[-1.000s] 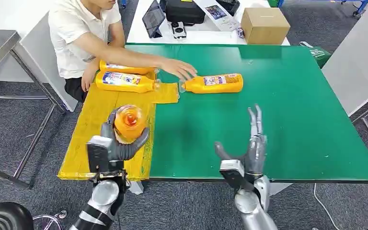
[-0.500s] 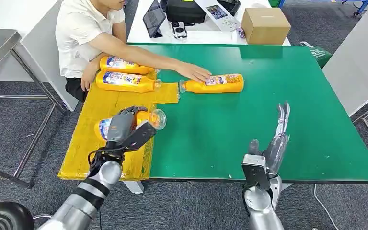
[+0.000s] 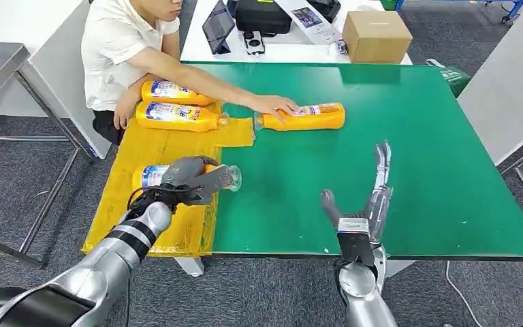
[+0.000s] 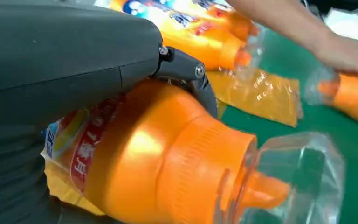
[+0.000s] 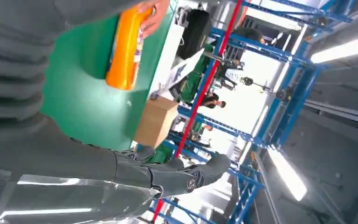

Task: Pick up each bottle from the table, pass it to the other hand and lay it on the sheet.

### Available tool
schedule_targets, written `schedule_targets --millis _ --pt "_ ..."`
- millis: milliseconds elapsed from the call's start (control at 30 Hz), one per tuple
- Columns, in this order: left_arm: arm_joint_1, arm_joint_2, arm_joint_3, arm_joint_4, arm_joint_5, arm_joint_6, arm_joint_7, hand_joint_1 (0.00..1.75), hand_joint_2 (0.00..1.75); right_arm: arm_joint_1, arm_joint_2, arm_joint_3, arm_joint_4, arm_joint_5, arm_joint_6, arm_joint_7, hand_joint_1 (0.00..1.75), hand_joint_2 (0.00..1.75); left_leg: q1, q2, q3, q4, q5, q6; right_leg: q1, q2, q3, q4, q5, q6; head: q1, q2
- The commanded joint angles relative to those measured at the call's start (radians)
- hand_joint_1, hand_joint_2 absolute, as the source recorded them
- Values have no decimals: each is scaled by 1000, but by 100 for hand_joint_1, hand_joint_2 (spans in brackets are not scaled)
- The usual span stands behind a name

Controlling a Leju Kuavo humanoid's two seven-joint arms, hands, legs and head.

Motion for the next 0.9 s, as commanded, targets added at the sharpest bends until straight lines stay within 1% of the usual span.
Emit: schedule_targets --millis 33,100,133,633,667,733,767,833,900 --pt "-86 -11 8 174 15 -44 35 0 175 -48 -29 40 87 -17 10 -3 0 0 2 2 0 1 0 -2 2 2 0 -1 1 -3 0 0" --pt "-89 -16 35 186 51 -91 26 0 175 -57 -30 44 98 -18 10 -3 0 0 1 0 0 0 0 -1 1 0 0 0 0 -1 0 0" --pt "-87 -18 45 190 65 -108 25 0 175 -60 -32 46 104 -19 6 -3 0 0 2 1 0 1 0 -2 2 0 0 0 0 -3 0 0" --pt "-74 -21 55 190 82 -114 16 0 175 -71 -32 45 125 -24 4 -3 0 0 2 1 0 1 0 -2 2 1 0 -1 1 -3 0 0" --pt "-65 -24 68 180 98 -100 -1 0 175 -75 -36 50 134 -22 -3 -3 0 0 2 1 0 0 0 -2 2 1 0 -1 1 -3 0 0" --pt "-40 -31 48 124 77 8 -68 0 175 -73 -42 56 135 -25 -18 -3 0 0 1 1 0 0 0 -1 1 1 0 0 0 -1 0 0" --pt "-33 -36 47 108 77 25 -83 0 175 -71 -43 54 136 -24 -22 -3 0 0 1 1 0 0 0 -1 1 1 0 -1 1 -2 0 0" --pt "36 -61 56 -50 110 112 -160 0 175 -54 -45 40 126 -26 -35 -3 0 0 2 0 0 0 0 -2 2 0 1 -1 1 -3 0 0" --pt "104 -69 27 -194 76 236 -172 0 175 -44 -41 31 116 -31 -36 -3 0 0 1 -1 0 0 0 -1 1 -1 1 -2 0 -2 0 0"
